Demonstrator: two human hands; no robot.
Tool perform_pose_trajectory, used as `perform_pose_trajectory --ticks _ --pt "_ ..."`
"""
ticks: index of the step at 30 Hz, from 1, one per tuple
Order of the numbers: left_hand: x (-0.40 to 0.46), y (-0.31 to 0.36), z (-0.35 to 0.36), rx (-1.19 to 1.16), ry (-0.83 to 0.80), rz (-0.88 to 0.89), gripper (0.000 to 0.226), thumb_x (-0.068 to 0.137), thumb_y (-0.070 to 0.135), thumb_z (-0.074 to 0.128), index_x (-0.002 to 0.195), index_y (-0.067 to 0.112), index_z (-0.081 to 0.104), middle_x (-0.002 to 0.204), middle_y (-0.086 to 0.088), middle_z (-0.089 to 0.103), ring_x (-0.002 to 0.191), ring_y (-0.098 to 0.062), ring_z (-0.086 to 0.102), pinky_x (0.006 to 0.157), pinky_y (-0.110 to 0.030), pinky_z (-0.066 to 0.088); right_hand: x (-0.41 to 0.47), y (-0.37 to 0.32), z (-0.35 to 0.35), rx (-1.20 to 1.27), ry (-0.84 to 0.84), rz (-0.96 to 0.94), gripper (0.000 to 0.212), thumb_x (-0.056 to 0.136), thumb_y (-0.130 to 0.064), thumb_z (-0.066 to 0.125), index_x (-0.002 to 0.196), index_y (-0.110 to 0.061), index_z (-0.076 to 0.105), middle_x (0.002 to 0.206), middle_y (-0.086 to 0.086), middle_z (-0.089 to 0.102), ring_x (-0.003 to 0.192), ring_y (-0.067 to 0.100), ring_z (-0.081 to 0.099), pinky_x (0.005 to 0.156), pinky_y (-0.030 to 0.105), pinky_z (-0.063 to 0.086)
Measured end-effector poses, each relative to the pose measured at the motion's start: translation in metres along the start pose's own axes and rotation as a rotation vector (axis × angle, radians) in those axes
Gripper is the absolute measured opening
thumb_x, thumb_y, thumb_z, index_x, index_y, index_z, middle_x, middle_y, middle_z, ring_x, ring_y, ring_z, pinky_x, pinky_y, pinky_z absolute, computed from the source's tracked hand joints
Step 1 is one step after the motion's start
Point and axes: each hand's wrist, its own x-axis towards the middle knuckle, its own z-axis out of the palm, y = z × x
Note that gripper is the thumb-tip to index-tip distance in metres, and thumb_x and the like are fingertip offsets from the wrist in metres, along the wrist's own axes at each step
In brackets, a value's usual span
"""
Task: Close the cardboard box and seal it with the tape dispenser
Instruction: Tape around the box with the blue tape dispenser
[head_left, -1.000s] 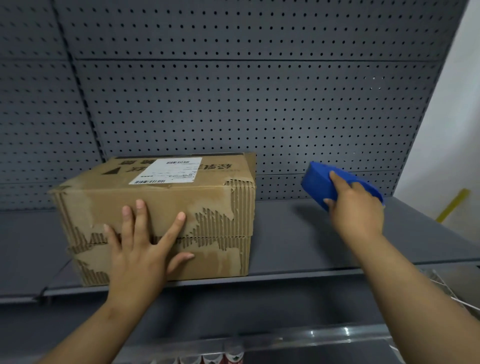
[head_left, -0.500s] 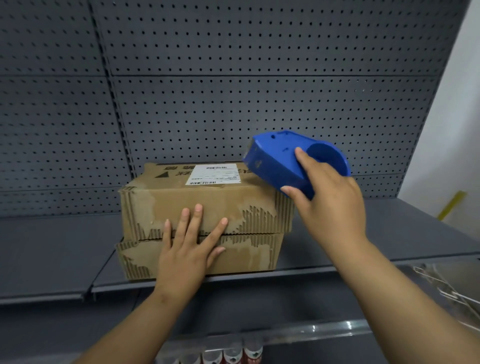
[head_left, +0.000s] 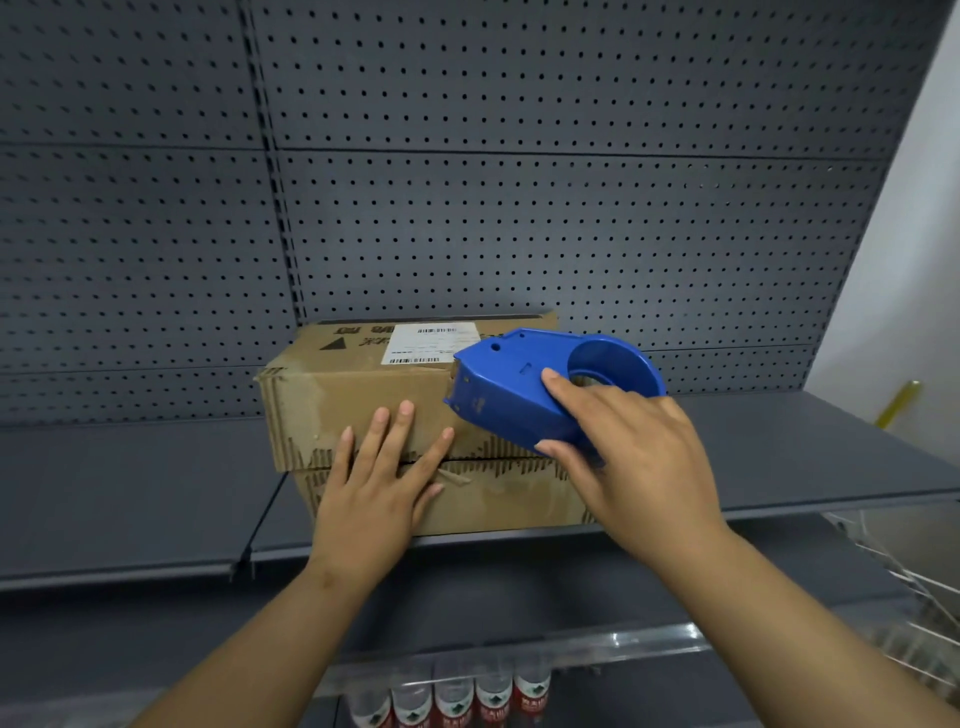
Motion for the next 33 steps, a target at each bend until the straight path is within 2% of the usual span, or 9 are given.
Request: perform_pose_trajectory --ticks 3,6,9,12,14,16,18,27,33 --pt "0.001 -0.001 0.003 -0.018 -0.007 0.001 0.058 0.096 0.047 0.023 0.149 0.026 0.013 0.157 -0.006 0.006 0.145 -0.022 0.001 0.114 -0.043 0.008 0.0 -0.008 -0.005 0.022 0.008 -0.029 0.044 0.085 -0.038 0.057 0.125 -0.021 0.048 0.099 -0.001 0.068 0.083 0.017 0.061 0.073 0.03 0.04" --pt "0.002 -0.002 0.004 -0.074 -0.07 -0.004 0.054 0.097 0.043 0.022 0.14 0.011 0.031 0.149 -0.006 0.032 0.144 -0.015 -0.005 0.114 -0.039 0.008 -0.002 -0.016 -0.008 0.044 -0.016 -0.034 0.044 0.084 -0.038 0.058 0.124 -0.021 0.049 0.1 -0.001 0.069 0.085 0.016 0.062 0.072 0.032 0.043" --pt "0.007 -0.001 -0.002 -0.146 -0.068 0.0 0.048 0.098 0.037 0.024 0.129 0.007 0.046 0.138 -0.008 0.049 0.14 -0.021 0.02 0.114 -0.033 0.006 -0.007 -0.022 -0.01 0.088 -0.067 -0.034 0.044 0.084 -0.04 0.056 0.124 -0.022 0.048 0.101 -0.002 0.069 0.086 0.016 0.063 0.072 0.029 0.041" --pt "0.006 -0.003 -0.006 -0.216 0.051 0.072 0.042 0.1 0.023 0.039 0.141 0.019 0.03 0.133 -0.006 0.055 0.122 -0.022 0.046 0.112 -0.029 0.017 -0.009 -0.029 -0.013 0.131 -0.081 -0.056 0.045 0.084 -0.041 0.057 0.124 -0.023 0.048 0.101 -0.003 0.069 0.088 0.014 0.062 0.074 0.026 0.039" --pt "0.006 0.0 -0.012 -0.433 0.076 0.003 0.111 0.069 0.001 0.077 0.145 0.038 0.006 0.141 0.022 0.039 0.115 -0.009 0.05 0.096 -0.022 0.042 -0.009 -0.033 -0.013 0.198 -0.095 -0.071 0.046 0.082 -0.041 0.058 0.124 -0.024 0.049 0.102 -0.005 0.069 0.092 0.011 0.059 0.075 0.025 0.038" --pt "0.005 -0.002 -0.014 -0.629 0.077 -0.07 0.133 0.055 -0.01 0.078 0.141 0.047 -0.006 0.143 0.044 0.005 0.127 0.016 0.027 0.097 -0.005 0.03 -0.01 -0.035 -0.008 0.26 -0.142 -0.065 0.048 0.08 -0.041 0.058 0.124 -0.025 0.049 0.103 -0.007 0.069 0.094 0.008 0.058 0.078 0.023 0.037" --pt "0.004 -0.004 -0.012 -0.52 0.018 -0.016 0.123 0.066 -0.004 0.075 0.145 0.04 -0.008 0.149 0.034 -0.012 0.136 0.014 -0.002 0.11 -0.011 0.004 -0.01 -0.033 0.0 0.28 -0.199 -0.029 0.049 0.078 -0.044 0.057 0.124 -0.027 0.049 0.101 -0.009 0.069 0.092 0.007 0.058 0.078 0.019 0.036" --pt "0.002 -0.014 0.0 -0.408 -0.136 0.075 0.104 0.079 0.01 0.07 0.149 0.026 -0.006 0.155 0.015 -0.012 0.143 -0.006 -0.008 0.115 -0.025 0.0 -0.013 -0.026 0.025 0.196 -0.273 0.05 0.052 0.075 -0.048 0.051 0.119 -0.022 0.061 0.092 -0.01 0.07 0.081 0.012 0.066 0.07 0.028 0.046" --pt "0.006 -0.01 -0.011 -0.489 -0.195 -0.076 0.043 0.097 0.031 0.038 0.139 0.036 0.034 0.146 0.009 0.038 0.132 -0.013 0.036 0.109 -0.036 0.031 -0.007 -0.038 0.027 0.27 -0.242 0.019 0.051 0.075 -0.047 0.052 0.122 -0.025 0.055 0.096 -0.012 0.069 0.088 0.004 0.057 0.074 0.024 0.042"
